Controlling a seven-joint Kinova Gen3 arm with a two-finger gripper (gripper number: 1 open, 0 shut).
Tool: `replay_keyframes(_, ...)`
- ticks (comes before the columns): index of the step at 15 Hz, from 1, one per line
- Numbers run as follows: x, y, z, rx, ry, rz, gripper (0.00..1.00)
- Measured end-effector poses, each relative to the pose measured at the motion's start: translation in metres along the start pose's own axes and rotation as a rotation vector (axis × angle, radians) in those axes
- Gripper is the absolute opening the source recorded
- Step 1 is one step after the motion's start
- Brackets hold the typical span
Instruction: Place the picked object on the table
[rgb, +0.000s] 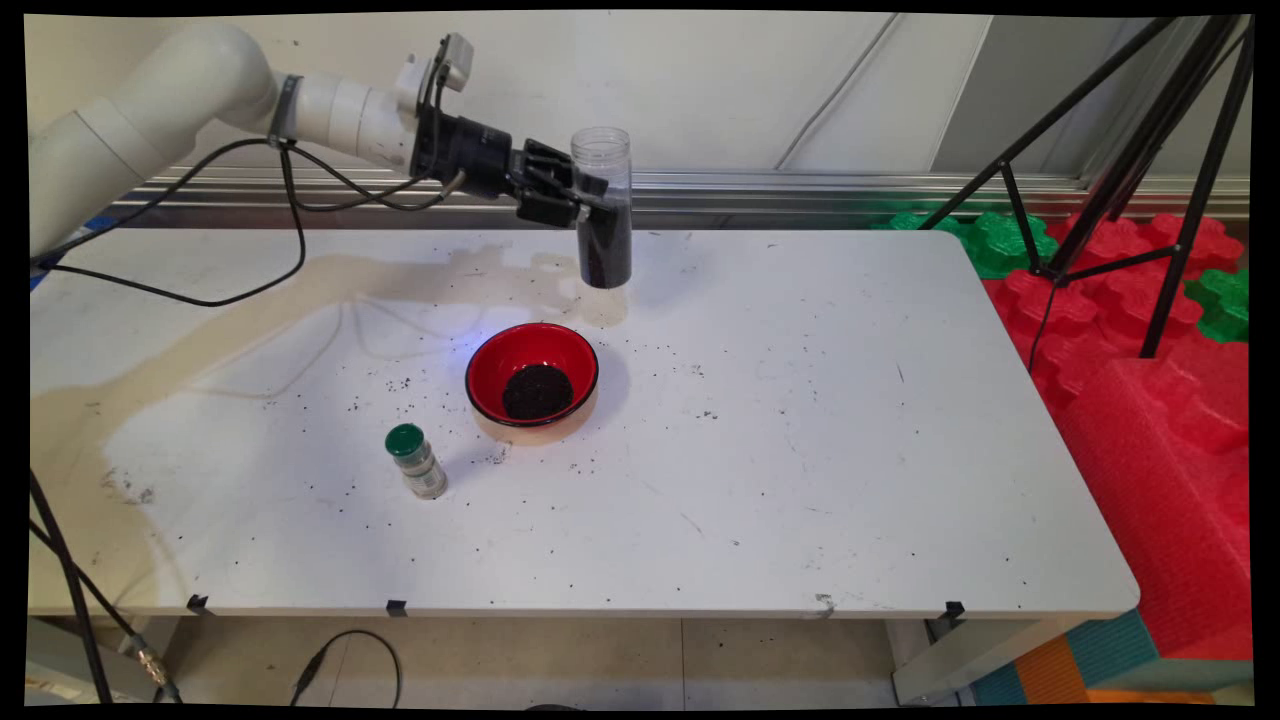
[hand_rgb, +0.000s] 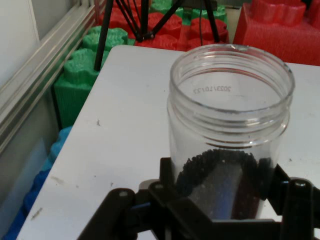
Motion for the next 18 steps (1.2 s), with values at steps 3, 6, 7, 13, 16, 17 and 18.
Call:
replay_keyframes(3, -0.008, -0.004, 0.009, 0.0, -0.005, -0.004, 0.0)
replay_keyframes(6, -0.014, -0.006, 0.014, -0.002, -0.013, -0.003, 0.0)
replay_keyframes(7, -0.017, -0.006, 0.016, -0.003, -0.016, -0.003, 0.0)
replay_keyframes(13, -0.031, -0.008, 0.024, -0.006, -0.042, 0.002, 0.0)
replay_keyframes(16, -0.037, -0.008, 0.028, -0.009, -0.055, 0.008, 0.0)
replay_keyframes(17, -0.039, -0.008, 0.029, -0.01, -0.059, 0.01, 0.0)
replay_keyframes(18, -0.04, -0.008, 0.03, -0.01, -0.062, 0.012, 0.0)
